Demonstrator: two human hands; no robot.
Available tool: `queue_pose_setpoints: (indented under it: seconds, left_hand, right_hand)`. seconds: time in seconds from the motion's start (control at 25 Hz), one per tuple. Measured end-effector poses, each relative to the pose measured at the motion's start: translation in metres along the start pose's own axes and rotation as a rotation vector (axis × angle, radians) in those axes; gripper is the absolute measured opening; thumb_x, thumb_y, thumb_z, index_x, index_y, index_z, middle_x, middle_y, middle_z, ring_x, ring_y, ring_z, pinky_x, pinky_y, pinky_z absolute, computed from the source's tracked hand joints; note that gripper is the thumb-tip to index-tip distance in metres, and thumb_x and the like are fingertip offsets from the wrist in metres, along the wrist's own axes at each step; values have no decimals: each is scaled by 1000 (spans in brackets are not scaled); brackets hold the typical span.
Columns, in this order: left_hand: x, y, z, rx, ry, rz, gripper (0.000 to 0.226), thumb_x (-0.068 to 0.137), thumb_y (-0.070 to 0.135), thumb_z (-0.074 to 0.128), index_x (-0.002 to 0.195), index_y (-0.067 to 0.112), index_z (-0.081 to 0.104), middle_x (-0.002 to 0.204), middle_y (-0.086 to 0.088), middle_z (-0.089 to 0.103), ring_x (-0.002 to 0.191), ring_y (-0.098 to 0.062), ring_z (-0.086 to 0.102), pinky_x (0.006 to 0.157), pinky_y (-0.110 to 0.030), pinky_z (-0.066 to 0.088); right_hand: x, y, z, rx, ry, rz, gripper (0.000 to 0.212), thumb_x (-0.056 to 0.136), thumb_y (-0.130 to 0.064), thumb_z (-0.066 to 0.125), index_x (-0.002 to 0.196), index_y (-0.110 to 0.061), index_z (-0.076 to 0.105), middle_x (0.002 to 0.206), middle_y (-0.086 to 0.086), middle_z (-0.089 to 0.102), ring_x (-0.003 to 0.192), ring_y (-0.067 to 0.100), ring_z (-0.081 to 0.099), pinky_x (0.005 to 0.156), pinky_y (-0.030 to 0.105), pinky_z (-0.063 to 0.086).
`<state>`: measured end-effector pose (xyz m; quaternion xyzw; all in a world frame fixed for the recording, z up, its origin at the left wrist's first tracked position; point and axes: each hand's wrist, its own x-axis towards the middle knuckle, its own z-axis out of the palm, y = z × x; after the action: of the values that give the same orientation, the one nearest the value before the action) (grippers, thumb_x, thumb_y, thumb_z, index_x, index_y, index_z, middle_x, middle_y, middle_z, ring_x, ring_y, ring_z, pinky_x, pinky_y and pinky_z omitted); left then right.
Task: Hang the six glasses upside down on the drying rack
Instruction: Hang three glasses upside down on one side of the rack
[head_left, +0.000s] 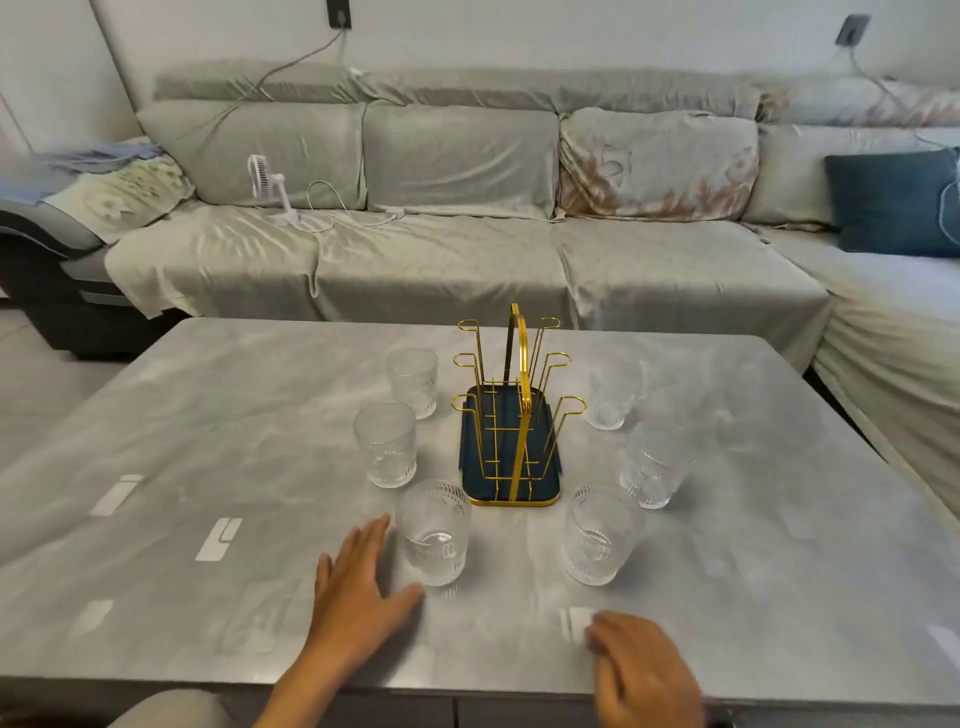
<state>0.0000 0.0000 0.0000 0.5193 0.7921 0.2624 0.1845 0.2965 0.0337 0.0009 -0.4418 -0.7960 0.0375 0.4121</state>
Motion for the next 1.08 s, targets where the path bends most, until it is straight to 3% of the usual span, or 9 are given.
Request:
queue_pose_setpoints:
  seconds: [0.12,0.2,0.24,0.32,0.44,0.56,0.68,0.88,1.08]
  left_hand:
    - [-3,15,8,-96,45,-10,96,62,59,74,143,29,32,146,6,44,140,-15,31,115,-42,-12]
    - [-2,31,8,-193,123,-31,80,64,55,80,131,33,42,128,12,56,128,-15,44,117,-47,-5]
    - [0,35,6,-246,127,-31,79,64,52,82,130,35,42,124,13,56,124,-15,45,118,-48,1]
    - [4,38,2,-369,99,-6,84,59,47,86,129,40,41,126,12,55,122,-17,48,113,-46,27]
    - [4,42,-6,-558,95,28,82,47,45,89,119,45,48,123,12,61,112,-16,59,85,-26,53]
    - [16,44,-33,-597,236,64,86,43,47,88,122,34,54,120,4,63,109,-17,61,88,-38,55]
    - [33,58,-84,-567,329,157,86,43,54,88,121,41,55,117,9,62,103,-8,61,77,-19,52]
    - [64,101,-145,-481,359,269,79,41,57,90,109,44,52,106,7,63,87,-9,66,62,-16,53]
    - [85,125,-155,-264,280,336,69,50,49,92,107,36,56,101,14,65,87,1,62,62,-15,53]
  right_hand:
    - [15,-37,34,55,-195,-109,34,83,-14,47,111,-15,66,126,3,63,120,15,52,101,26,39]
    - [41,-52,58,-16,-347,-52,49,95,-24,38,143,-18,35,157,1,22,144,12,9,114,24,6]
    - [54,-53,68,-46,-400,-9,53,98,-28,30,149,-20,18,160,-1,1,143,11,-10,112,23,-6]
    - [70,-46,84,-138,-438,27,55,100,-32,24,151,-21,7,159,0,-11,142,15,-20,113,28,-9]
    - [72,-38,99,-216,-497,76,54,98,-38,21,149,-22,14,161,-1,-4,144,21,-11,114,36,-3]
    - [73,-37,105,-254,-511,81,53,94,-39,24,144,-23,30,160,0,13,145,28,1,116,43,5]
    - [78,-39,105,-274,-531,59,53,91,-41,25,136,-19,42,153,6,32,142,35,16,114,48,18]
    - [79,-35,107,-262,-538,65,64,89,-53,12,143,-24,31,159,1,17,145,25,-6,117,46,1]
    - [87,-35,107,-232,-517,62,62,87,-57,22,137,-23,39,156,2,26,145,23,4,117,45,-1]
